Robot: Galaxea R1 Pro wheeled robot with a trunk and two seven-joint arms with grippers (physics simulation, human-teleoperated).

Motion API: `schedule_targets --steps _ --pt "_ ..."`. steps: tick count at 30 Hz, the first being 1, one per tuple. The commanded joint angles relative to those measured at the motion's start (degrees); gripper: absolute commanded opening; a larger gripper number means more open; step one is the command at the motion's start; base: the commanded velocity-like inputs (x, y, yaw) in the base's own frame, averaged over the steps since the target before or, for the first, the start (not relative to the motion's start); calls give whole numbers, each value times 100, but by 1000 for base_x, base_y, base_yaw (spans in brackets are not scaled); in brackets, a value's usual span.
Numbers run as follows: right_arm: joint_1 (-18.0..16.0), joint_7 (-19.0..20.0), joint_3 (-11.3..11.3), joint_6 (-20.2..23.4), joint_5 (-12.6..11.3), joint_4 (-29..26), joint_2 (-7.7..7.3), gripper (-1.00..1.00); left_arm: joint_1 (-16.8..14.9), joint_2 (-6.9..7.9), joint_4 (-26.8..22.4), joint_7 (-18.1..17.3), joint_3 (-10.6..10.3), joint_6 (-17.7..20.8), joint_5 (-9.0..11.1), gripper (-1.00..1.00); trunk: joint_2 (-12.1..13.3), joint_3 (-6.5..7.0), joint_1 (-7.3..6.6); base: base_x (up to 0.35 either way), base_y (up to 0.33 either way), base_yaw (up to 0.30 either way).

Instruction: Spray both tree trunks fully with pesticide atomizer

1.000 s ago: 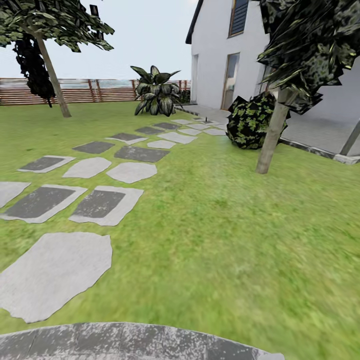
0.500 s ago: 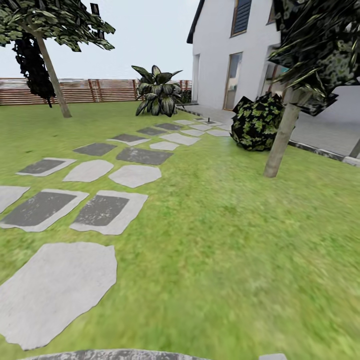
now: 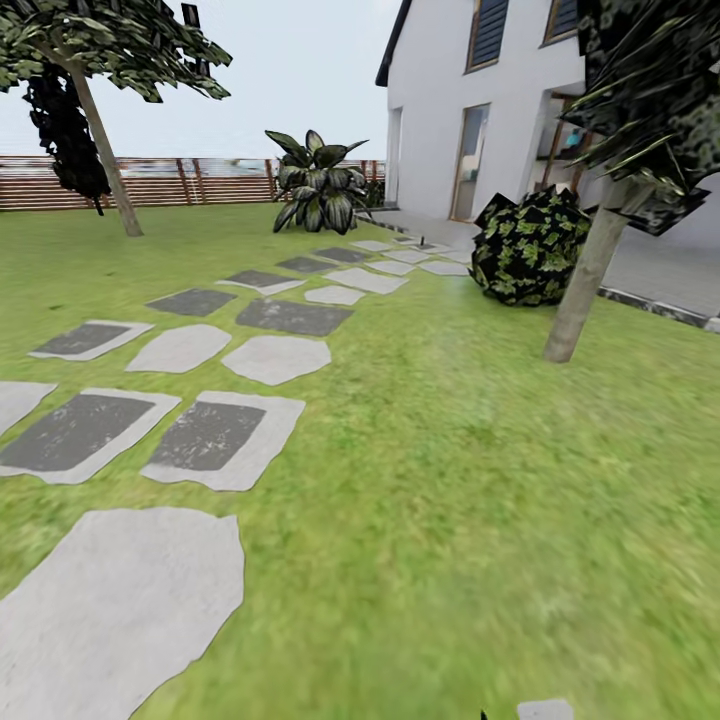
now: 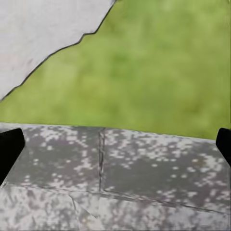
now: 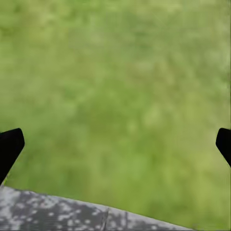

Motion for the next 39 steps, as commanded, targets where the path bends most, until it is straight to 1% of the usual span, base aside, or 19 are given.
schedule_targets --steps 1,39 --pt "-3 -3 1 -30 30 0 -2 100 -2 -1 5 -1 10 -18 11 100 -2 -5 2 292 201 0" --pt "-2 6 1 -55 37 -4 -18 100 0 -10 23 -8 7 -18 -6 100 -2 -5 2 292 200 0"
